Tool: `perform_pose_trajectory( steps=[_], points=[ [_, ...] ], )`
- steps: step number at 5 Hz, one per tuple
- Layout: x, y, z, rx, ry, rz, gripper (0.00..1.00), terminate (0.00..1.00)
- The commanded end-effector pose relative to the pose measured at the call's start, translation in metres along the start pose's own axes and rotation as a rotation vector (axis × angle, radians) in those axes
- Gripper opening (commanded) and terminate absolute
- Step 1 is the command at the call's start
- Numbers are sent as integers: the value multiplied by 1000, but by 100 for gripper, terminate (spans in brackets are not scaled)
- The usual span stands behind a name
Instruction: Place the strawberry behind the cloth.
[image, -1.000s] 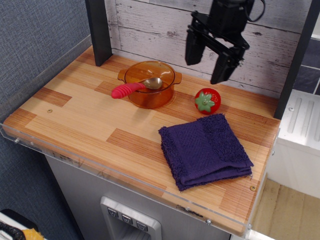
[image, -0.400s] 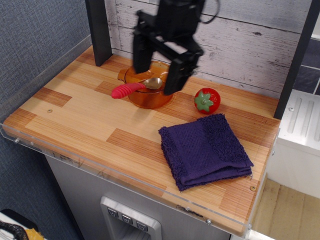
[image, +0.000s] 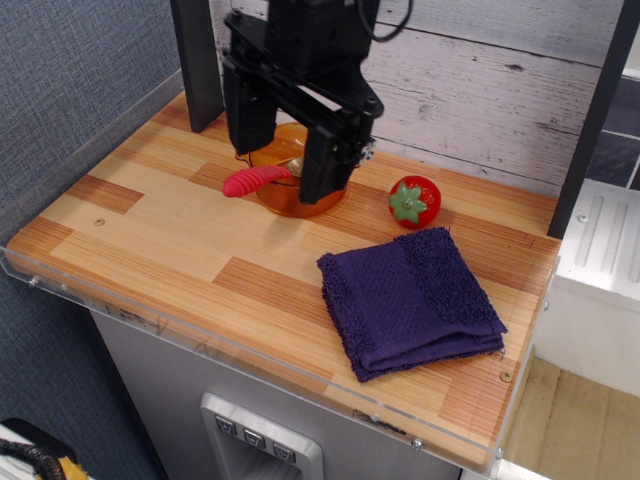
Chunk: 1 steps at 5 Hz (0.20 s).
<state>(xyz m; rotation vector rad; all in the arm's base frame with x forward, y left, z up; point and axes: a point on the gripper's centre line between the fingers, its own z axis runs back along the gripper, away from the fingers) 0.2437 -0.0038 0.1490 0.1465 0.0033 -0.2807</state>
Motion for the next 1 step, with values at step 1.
perform_pose_trajectory(
  steps=[1],
  points=[
    [-20, 3, 20, 47, -14, 58, 100, 100]
  ],
)
